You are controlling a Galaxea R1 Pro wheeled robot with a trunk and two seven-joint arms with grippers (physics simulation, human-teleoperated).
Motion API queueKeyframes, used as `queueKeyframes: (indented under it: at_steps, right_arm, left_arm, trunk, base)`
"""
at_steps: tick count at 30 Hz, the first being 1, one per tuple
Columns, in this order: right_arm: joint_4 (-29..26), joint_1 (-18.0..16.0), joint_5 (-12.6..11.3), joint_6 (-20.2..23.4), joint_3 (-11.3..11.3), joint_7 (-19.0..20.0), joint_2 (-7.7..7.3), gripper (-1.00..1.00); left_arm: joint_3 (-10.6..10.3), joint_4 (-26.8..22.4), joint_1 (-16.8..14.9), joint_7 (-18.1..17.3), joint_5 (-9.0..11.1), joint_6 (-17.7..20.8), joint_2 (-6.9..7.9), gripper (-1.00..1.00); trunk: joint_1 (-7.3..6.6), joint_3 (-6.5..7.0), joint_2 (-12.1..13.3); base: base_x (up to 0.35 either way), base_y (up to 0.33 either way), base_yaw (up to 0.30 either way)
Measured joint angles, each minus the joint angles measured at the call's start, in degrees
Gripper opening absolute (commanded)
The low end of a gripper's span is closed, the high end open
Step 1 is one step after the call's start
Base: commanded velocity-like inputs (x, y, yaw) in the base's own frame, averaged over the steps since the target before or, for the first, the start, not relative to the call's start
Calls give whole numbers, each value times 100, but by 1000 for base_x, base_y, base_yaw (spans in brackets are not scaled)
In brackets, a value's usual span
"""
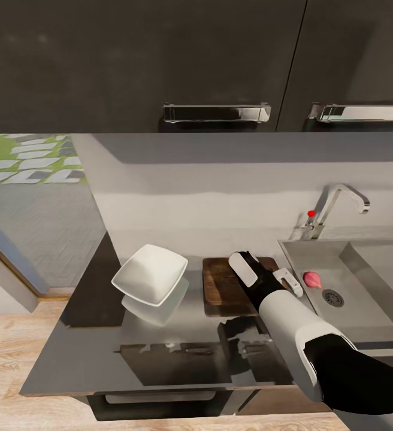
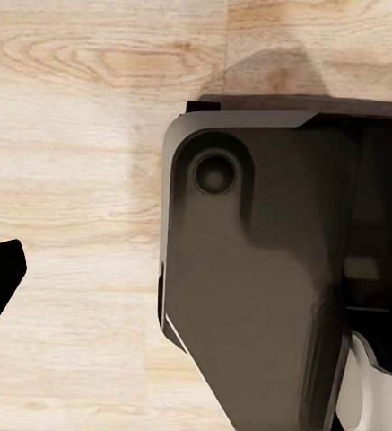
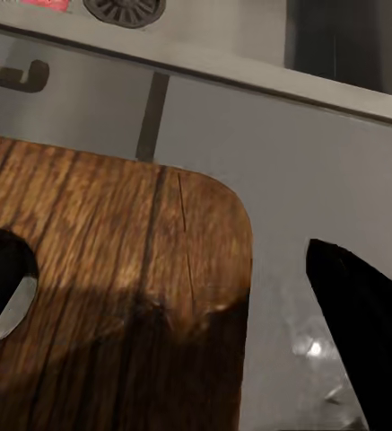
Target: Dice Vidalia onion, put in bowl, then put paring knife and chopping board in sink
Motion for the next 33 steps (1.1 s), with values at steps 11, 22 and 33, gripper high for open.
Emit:
queueKeyframes:
  at_steps: [11,22,33]
  right_arm:
    - [0,0,1,-1,0,1,0,100]
    - [-75,0,242,12,7,1,0,100]
    - [-1293,-1,1365,609,243,8,0,100]
  left_arm:
    - [0,0,0,-1,0,0,-3,100]
    - [-1,1,0,-2,0,0,-4,100]
    - [0,0,1,1,-7,0,0,100]
  trunk:
    - [0,0,0]
    - [0,0,0]
    - [0,0,-1]
  base:
    - [0,0,0]
    - [0,0,0]
    - [0,0,0]
